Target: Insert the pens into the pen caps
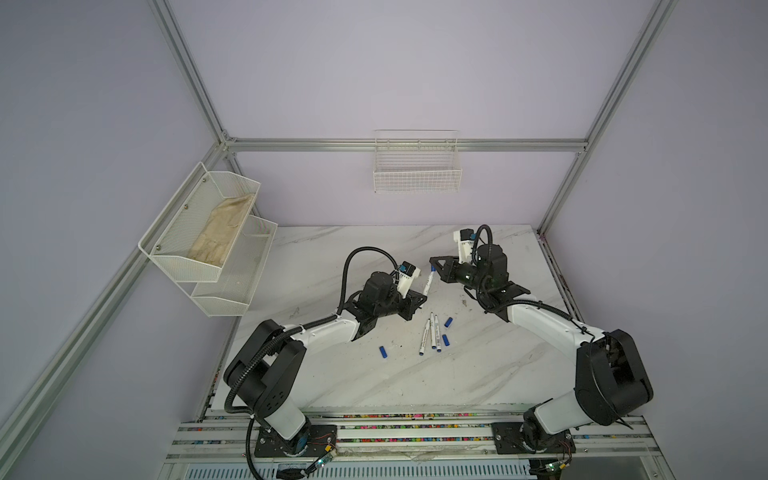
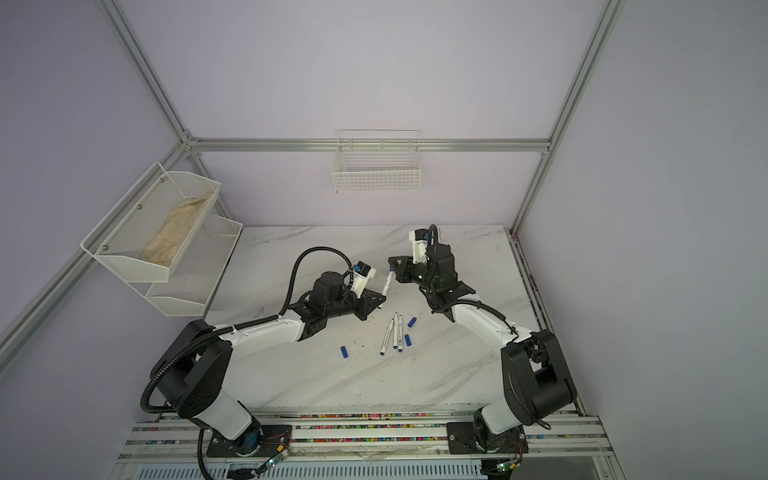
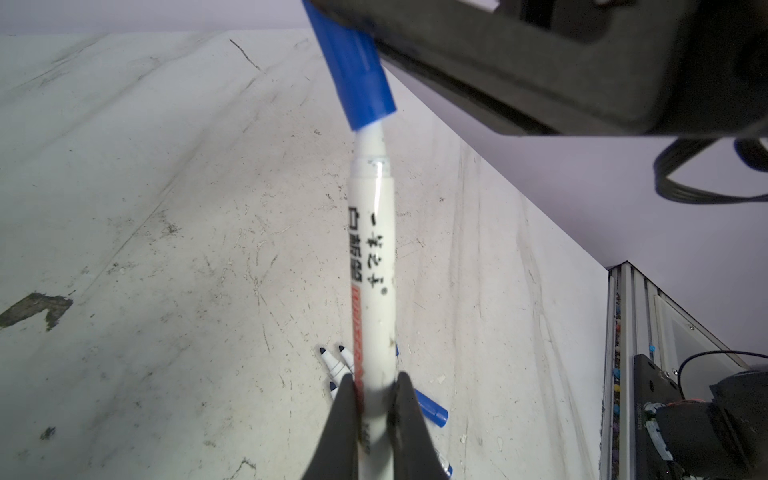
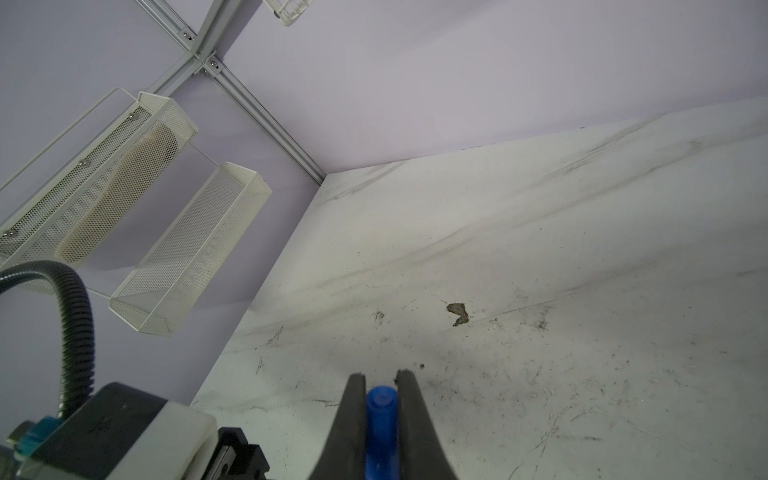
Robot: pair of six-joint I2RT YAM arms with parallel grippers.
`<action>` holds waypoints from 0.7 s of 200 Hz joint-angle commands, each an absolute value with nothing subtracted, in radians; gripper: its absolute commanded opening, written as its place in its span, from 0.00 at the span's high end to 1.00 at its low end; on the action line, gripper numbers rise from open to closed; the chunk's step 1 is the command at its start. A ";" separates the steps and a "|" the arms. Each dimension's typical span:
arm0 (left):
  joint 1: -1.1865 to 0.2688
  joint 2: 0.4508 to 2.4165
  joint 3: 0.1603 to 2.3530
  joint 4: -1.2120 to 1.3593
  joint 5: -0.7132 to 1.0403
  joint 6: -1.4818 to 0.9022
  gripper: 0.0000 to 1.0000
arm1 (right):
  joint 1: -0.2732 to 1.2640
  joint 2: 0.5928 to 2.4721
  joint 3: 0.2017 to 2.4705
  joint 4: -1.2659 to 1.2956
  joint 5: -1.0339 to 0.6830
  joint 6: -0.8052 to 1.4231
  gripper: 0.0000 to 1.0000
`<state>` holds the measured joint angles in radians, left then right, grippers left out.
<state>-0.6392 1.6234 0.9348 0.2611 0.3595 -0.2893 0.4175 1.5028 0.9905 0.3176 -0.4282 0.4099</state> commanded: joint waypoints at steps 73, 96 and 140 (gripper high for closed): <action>-0.624 1.640 1.003 0.392 0.381 -0.326 1.00 | 0.422 1.422 0.967 0.307 -0.471 0.392 0.99; -0.623 1.639 1.002 0.424 0.369 -0.321 1.00 | 0.423 1.403 0.960 0.302 -0.475 0.390 0.97; -0.623 1.633 1.008 0.484 0.332 -0.298 1.00 | 0.423 1.381 0.957 0.291 -0.483 0.371 0.91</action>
<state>-0.6361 1.6463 0.9375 0.3958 0.3985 -0.3027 0.4171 1.4158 0.9722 0.3168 -0.4416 0.3904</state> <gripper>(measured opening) 0.105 0.133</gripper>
